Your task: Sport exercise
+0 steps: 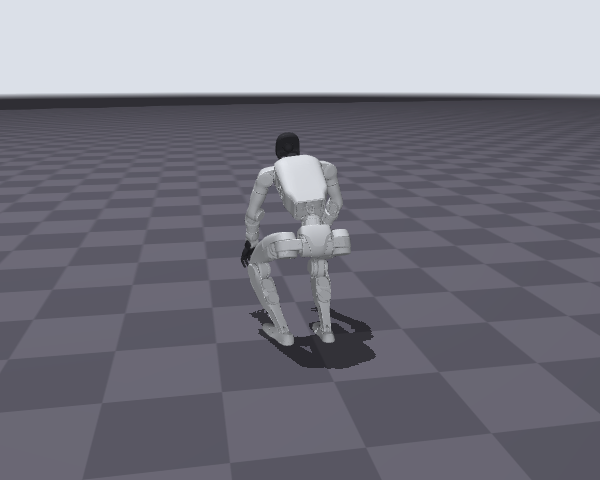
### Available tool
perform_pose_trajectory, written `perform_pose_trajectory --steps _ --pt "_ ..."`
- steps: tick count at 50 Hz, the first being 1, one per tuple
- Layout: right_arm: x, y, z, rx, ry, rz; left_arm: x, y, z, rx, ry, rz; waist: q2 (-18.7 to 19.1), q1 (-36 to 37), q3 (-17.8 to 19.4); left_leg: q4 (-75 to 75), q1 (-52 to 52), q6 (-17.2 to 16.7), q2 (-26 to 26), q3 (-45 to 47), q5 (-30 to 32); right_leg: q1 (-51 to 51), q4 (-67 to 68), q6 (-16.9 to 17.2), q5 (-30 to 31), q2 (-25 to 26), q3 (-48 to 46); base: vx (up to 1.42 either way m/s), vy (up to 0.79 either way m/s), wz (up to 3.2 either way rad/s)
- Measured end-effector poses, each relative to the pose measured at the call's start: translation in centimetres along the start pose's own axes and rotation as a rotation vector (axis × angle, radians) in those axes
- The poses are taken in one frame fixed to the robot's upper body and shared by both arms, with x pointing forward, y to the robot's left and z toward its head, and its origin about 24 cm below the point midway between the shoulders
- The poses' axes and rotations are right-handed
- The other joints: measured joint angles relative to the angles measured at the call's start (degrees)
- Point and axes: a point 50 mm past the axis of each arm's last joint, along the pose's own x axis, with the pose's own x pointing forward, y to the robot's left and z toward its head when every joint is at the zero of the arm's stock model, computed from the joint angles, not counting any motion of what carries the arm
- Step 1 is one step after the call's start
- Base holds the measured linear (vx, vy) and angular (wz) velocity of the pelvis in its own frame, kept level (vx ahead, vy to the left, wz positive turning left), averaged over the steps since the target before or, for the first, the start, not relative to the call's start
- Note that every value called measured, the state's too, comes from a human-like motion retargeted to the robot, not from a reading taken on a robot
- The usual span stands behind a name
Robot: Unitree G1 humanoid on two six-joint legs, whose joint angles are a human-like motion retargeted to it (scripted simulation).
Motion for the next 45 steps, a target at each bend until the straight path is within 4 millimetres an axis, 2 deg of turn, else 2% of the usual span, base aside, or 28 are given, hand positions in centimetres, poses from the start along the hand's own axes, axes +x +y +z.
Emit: perform_pose_trajectory --steps 3,5,12,20,25,29,32,38,42,45 --pt "1.4 -3.5 1.8 -0.034 -0.044 -0.096 1.2 3.5 2.7 0.004 -0.055 0.1 -0.6 0.1 4.3 3.9 -1.3 0.0 -0.5 -0.2 -1.4 -1.4 5.1 -0.3 -2.7 -0.8 0.3 0.06 -0.06 0.5" --pt "1.9 -4.8 2.5 -0.051 -0.057 -0.129 1.5 4.7 3.9 0.011 -0.076 0.129 -1.5 -0.1 6.0 6.2 -1.3 0.0 -1.2 0.2 -2.4 -1.9 8.9 -0.8 -4.8 -1.4 1.2 0.08 -0.07 0.64" --pt "2.4 -4.3 2.8 -0.116 -0.039 -0.115 1.4 3.3 4.0 0.058 -0.068 0.084 -3.7 0.4 6.0 13.7 -1.3 0.0 -1.1 0.6 -2.4 -2.0 18.8 -2.2 -5.8 -2.4 2.9 0.06 -0.07 0.38" --pt "2.8 -4.8 2.3 -0.228 0.017 -0.148 1.1 1.5 4.5 0.139 -0.094 0.055 -5.7 0.2 6.0 22.4 -1.3 0.0 -1.0 2.7 -2.4 -2.0 32.7 -2.9 -5.8 -2.3 6.1 0.19 -0.09 0.52" --pt "2.9 -6.9 1.8 -0.276 0.046 -0.231 1.3 2.4 6.0 0.165 -0.151 0.104 -7.5 -1.8 6.0 27.7 -1.3 0.0 -2.4 6.0 -2.4 -2.0 43.0 -0.6 -5.8 -2.5 10.4 0.35 -0.12 0.87" --pt "2.8 -9.4 1.5 -0.291 0.06 -0.308 1.6 4.8 7.5 0.138 -0.198 0.167 -9.0 -2.4 6.0 31.3 -1.3 0.0 -3.6 8.1 -2.4 -1.5 51.5 2.4 -5.4 -2.4 12.6 0.43 -0.13 0.72" --pt "2.6 -10.1 1.2 -0.277 0.066 -0.352 1.6 6.4 8.3 0.109 -0.224 0.207 -9.7 -3.4 6.0 33.6 -1.3 0.0 -4.9 8.7 -2.4 1.2 54.3 5.7 -2.0 -3.2 12.8 0.45 -0.11 0.61" --pt "2.0 -8.9 0.3 -0.224 0.073 -0.401 1.6 9.6 9.0 0.046 -0.237 0.288 -7.6 -5.3 6.0 38.1 -1.3 0.0 -7.3 5.2 -2.4 5.8 54.9 11.0 6.1 -4.2 8.3 0.45 -0.08 0.44" --pt "1.3 -8.0 -0.5 -0.21 0.078 -0.44 1.5 12.0 9.7 -0.002 -0.24 0.357 -4.5 -6.2 6.0 42.1 -1.3 -1.4 -7.2 1.4 -2.4 6.7 54.1 12.7 7.8 -4.1 4.1 0.43 -0.07 0.31" --pt "0.6 -7.0 -1.3 -0.204 0.086 -0.458 1.5 12.8 10.0 -0.037 -0.236 0.392 -2.2 -6.3 4.7 44.5 -1.3 -3.3 -6.5 -1.0 -2.4 6.6 53.3 13.5 8.1 -3.6 1.5 0.39 -0.05 0.02"
